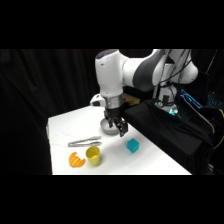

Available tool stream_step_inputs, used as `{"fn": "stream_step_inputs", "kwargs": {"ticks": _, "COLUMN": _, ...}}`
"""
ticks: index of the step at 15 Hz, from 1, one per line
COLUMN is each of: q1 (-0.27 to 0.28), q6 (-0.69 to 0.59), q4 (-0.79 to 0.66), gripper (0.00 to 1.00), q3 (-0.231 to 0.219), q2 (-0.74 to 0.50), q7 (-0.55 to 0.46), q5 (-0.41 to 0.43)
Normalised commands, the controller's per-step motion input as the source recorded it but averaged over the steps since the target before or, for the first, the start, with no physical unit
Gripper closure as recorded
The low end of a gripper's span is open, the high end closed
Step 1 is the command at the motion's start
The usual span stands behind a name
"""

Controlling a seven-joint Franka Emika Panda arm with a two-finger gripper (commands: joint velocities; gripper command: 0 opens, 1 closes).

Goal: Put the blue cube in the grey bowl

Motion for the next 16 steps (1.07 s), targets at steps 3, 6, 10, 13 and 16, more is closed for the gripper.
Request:
{"fn": "stream_step_inputs", "kwargs": {"ticks": 3, "q1": 0.049, "q6": 0.34, "q4": -0.45, "gripper": 0.00, "q3": 0.049, "q2": -0.31, "q7": 0.20, "q5": -0.029}}
{"fn": "stream_step_inputs", "kwargs": {"ticks": 6, "q1": 0.036, "q6": 0.38, "q4": -0.45, "gripper": 0.00, "q3": 0.046, "q2": -0.29, "q7": 0.18, "q5": -0.024}}
{"fn": "stream_step_inputs", "kwargs": {"ticks": 10, "q1": 0.023, "q6": 0.37, "q4": -0.38, "gripper": 0.00, "q3": 0.043, "q2": -0.20, "q7": 0.12, "q5": 0.002}}
{"fn": "stream_step_inputs", "kwargs": {"ticks": 13, "q1": 0.020, "q6": 0.35, "q4": -0.27, "gripper": 0.00, "q3": 0.043, "q2": -0.08, "q7": 0.10, "q5": 0.036}}
{"fn": "stream_step_inputs", "kwargs": {"ticks": 16, "q1": 0.040, "q6": 0.33, "q4": -0.21, "gripper": 0.00, "q3": 0.049, "q2": -0.04, "q7": 0.16, "q5": 0.038}}
